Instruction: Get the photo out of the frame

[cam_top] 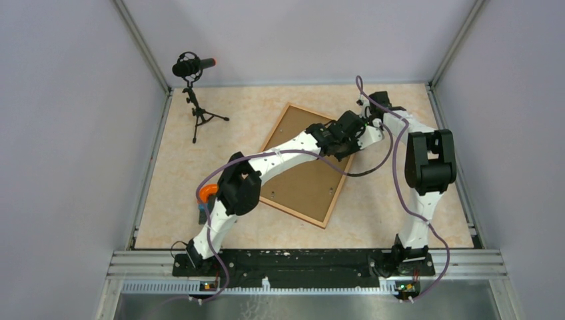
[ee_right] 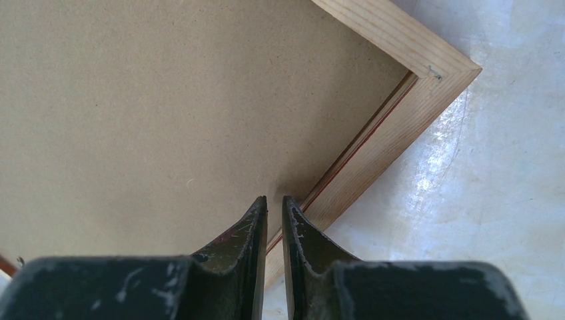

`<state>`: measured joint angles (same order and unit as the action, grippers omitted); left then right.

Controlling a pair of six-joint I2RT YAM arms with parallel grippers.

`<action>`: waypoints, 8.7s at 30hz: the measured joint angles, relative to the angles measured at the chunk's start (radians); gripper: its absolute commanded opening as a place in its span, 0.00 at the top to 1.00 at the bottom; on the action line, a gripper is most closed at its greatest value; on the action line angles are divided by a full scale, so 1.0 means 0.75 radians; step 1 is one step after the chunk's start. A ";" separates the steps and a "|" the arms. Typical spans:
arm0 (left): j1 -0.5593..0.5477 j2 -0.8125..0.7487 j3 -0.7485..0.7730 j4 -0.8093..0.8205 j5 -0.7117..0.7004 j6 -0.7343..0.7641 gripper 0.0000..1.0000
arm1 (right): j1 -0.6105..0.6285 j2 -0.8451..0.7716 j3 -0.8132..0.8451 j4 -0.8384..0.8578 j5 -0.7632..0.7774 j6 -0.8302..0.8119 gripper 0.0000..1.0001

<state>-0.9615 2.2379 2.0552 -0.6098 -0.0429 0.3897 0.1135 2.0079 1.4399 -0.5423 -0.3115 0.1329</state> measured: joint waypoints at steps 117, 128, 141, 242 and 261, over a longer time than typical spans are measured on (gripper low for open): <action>0.013 -0.414 -0.575 -0.175 0.318 0.150 1.00 | -0.001 0.000 0.003 -0.003 0.012 -0.003 0.85; -0.008 -0.413 -0.509 -0.173 0.364 0.133 1.00 | -0.001 0.000 0.003 -0.003 0.012 -0.004 0.86; -0.031 -0.388 -0.508 -0.176 0.385 0.103 1.00 | -0.001 0.000 0.003 -0.004 0.014 -0.004 0.86; 0.853 -0.727 -0.705 -0.286 1.529 -0.473 1.00 | 0.849 -0.739 -0.157 0.039 -0.075 -1.109 1.00; 0.856 -0.762 -0.726 -0.217 1.570 -0.516 1.00 | 0.858 -0.720 -0.153 0.017 -0.014 -1.108 0.82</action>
<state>-0.3195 1.6661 1.5105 -0.7727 1.1343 0.0029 0.7567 1.4677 1.3254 -0.5297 -0.3218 -0.6983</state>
